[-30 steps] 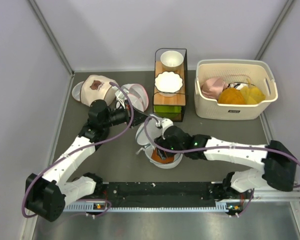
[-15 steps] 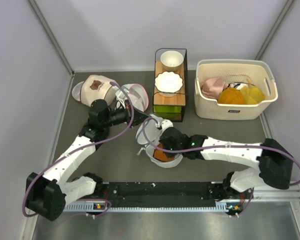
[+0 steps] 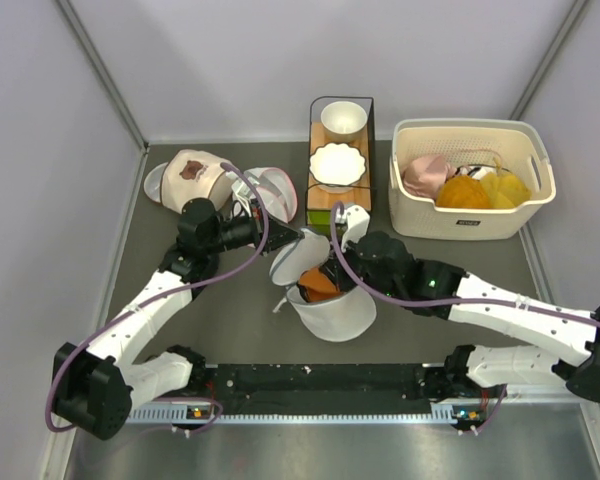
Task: Unzip the laundry bag and remove the bra
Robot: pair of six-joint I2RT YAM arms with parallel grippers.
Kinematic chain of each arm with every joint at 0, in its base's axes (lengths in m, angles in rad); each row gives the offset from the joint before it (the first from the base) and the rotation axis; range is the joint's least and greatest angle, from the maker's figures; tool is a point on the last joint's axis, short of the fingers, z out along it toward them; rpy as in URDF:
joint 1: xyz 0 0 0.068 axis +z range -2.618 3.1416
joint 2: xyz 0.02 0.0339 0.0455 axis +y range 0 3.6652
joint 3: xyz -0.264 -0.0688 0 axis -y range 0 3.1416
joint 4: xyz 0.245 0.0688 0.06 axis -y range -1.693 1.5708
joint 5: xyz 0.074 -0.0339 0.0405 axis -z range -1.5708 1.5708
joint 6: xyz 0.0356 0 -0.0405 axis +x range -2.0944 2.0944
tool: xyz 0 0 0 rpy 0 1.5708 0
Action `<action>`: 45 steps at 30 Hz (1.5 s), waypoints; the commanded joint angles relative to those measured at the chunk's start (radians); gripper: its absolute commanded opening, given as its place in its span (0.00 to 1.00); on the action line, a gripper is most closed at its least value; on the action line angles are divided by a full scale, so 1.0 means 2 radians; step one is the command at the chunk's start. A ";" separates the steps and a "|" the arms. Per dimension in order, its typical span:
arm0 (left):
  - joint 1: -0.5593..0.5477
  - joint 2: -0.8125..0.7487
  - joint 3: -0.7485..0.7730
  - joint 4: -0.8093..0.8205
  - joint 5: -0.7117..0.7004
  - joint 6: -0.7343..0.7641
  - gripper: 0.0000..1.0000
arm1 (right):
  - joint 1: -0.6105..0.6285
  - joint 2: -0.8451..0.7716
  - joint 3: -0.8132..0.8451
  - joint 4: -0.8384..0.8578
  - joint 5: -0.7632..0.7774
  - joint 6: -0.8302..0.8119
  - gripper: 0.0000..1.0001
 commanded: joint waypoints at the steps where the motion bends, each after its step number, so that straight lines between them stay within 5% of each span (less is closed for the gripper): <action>1: 0.002 -0.002 0.001 0.031 0.009 -0.004 0.00 | 0.005 -0.019 0.022 0.026 0.015 -0.010 0.00; 9: 0.002 0.006 -0.001 0.022 0.017 0.001 0.00 | 0.005 -0.073 0.074 0.036 0.026 -0.022 0.00; 21: 0.002 -0.003 -0.003 0.001 0.007 0.018 0.00 | -0.016 -0.108 0.137 0.021 0.156 -0.124 0.00; 28: 0.002 0.002 -0.002 0.011 0.013 0.008 0.00 | -0.136 -0.084 0.190 0.014 0.170 -0.184 0.00; 36: 0.002 -0.005 -0.002 -0.003 0.013 0.016 0.00 | -0.353 -0.019 0.217 0.019 0.101 -0.211 0.00; 45: 0.002 -0.026 0.005 -0.029 0.004 0.031 0.00 | -0.495 0.085 0.204 0.050 0.029 -0.188 0.00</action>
